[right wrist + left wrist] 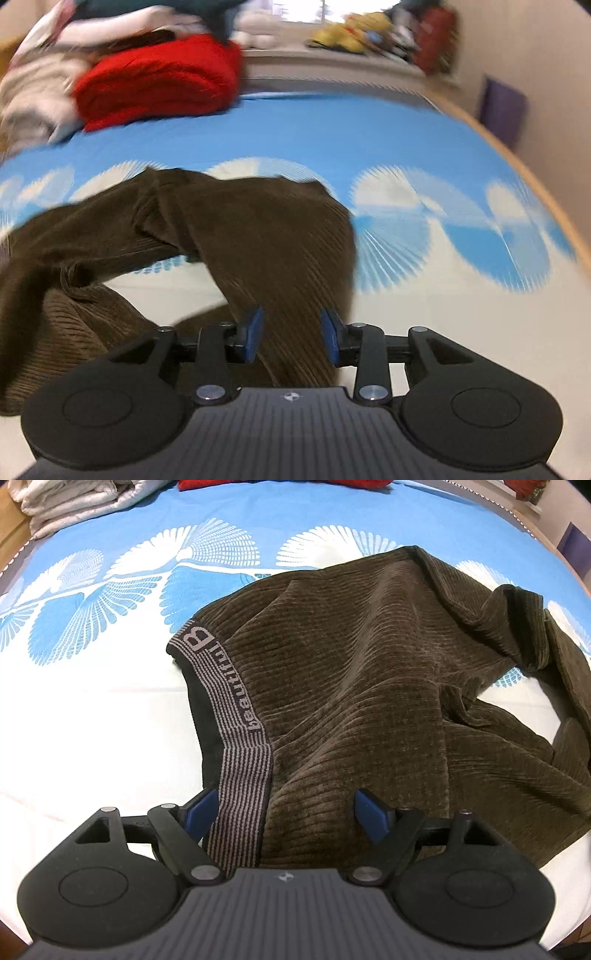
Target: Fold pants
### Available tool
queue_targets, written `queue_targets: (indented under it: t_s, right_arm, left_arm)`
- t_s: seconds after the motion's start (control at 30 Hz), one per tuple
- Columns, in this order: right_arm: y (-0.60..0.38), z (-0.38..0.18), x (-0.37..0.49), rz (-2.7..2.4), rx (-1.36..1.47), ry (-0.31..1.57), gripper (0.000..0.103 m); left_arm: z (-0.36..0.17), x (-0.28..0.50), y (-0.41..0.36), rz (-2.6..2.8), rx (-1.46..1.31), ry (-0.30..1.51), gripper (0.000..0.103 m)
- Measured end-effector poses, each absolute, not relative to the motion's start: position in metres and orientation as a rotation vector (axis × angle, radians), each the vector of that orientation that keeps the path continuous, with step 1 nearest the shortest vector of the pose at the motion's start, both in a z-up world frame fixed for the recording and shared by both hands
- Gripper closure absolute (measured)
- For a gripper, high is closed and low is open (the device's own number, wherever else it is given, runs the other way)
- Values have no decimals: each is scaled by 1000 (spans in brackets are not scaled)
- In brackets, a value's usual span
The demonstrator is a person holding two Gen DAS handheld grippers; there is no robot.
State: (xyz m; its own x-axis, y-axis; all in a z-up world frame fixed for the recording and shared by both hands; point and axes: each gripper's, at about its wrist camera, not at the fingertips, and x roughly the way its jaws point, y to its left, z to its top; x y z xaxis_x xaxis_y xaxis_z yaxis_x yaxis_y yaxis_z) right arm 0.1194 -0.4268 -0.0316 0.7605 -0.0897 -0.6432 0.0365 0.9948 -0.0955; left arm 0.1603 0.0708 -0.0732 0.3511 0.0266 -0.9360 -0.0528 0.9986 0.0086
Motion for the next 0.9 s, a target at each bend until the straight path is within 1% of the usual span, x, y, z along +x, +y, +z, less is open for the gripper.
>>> queue_targets:
  t_s: [0.17,0.3,0.43,0.47,0.53,0.57,0.6,0.73,0.8,0.9]
  right_arm:
    - [-376,-57,188,-29,-233,737,50]
    - [-348,-73,228,-39,-308,747,48]
    - [-320,-93,259,-57,-399,764,49]
    - [-315,-100,268,-74,-419,777,52]
    - [-317,-104,274,-111,-430,804,74]
    - [-321,-103,274,-134,-424,797,87]
    - [-322,-100,279,-141,-401,780,95]
    - [-366,-54,258,-228,-174,648,96]
    - [-408,-28,232,-298,7,568,96]
    - [-476,-11,178,-420,263,477,96]
  left_arm:
    - [-74,163,82,44,-79,1210,18]
    - [-73,164,96,64,-93,1206,18]
    - [-73,164,110,77,-125,1208,18]
    - [-73,165,112,78,-131,1207,18]
    - [-70,165,114,79,-140,1201,18]
    - [-69,166,114,76,-145,1195,18]
    - [-67,166,115,74,-149,1192,18]
    - [-63,165,111,52,-157,1181,18]
    - [-63,164,110,42,-156,1179,18]
    - [-61,162,108,29,-148,1178,18]
